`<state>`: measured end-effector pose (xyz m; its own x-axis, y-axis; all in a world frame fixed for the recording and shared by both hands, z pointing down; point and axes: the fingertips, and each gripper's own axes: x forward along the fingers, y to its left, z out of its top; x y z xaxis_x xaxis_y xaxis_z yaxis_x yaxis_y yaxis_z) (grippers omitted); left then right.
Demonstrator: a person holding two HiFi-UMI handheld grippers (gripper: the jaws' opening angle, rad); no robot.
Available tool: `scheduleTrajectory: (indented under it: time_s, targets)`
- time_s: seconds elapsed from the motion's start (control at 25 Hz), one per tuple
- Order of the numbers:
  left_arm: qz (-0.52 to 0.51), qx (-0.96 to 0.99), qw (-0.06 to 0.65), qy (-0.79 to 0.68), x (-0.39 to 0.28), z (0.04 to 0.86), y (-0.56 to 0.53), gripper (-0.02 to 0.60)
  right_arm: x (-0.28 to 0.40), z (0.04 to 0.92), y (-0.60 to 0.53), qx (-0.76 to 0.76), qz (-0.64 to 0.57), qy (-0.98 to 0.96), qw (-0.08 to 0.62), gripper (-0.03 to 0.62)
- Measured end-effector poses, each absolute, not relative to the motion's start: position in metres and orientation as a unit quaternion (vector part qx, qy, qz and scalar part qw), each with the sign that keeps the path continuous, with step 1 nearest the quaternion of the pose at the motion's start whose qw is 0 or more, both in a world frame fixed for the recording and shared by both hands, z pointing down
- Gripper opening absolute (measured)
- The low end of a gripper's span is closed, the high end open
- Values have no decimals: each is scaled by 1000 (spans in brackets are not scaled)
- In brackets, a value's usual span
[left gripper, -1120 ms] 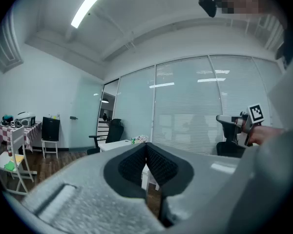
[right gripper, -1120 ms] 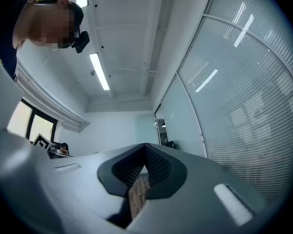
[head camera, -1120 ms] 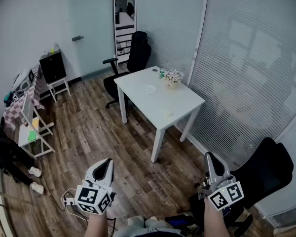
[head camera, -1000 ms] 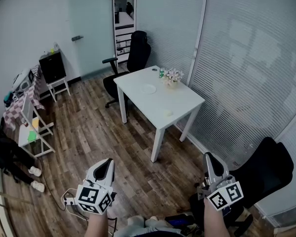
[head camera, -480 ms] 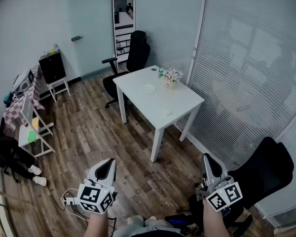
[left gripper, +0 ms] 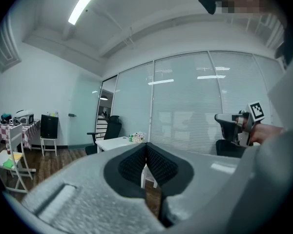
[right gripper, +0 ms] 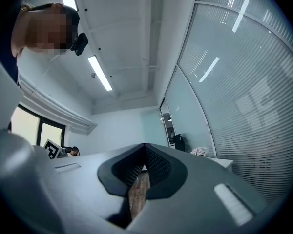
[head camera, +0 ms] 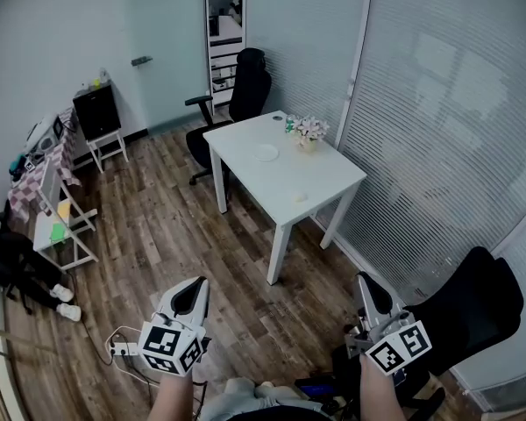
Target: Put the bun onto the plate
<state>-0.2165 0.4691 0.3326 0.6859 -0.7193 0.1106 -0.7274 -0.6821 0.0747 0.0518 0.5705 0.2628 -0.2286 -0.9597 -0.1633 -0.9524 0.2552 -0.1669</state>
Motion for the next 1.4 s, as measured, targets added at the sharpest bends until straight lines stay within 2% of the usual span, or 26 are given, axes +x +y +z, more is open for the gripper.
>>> scheduleTrajectory:
  time_s: [0.72,1.4]
  targets:
    - [41,907,67,-414,-193,346,429,3,76,280,521,-589,-39,798,124,6]
    - [44,915,79,-393,-156,356,256,3,105,286,357,-602,-49,788,119,6]
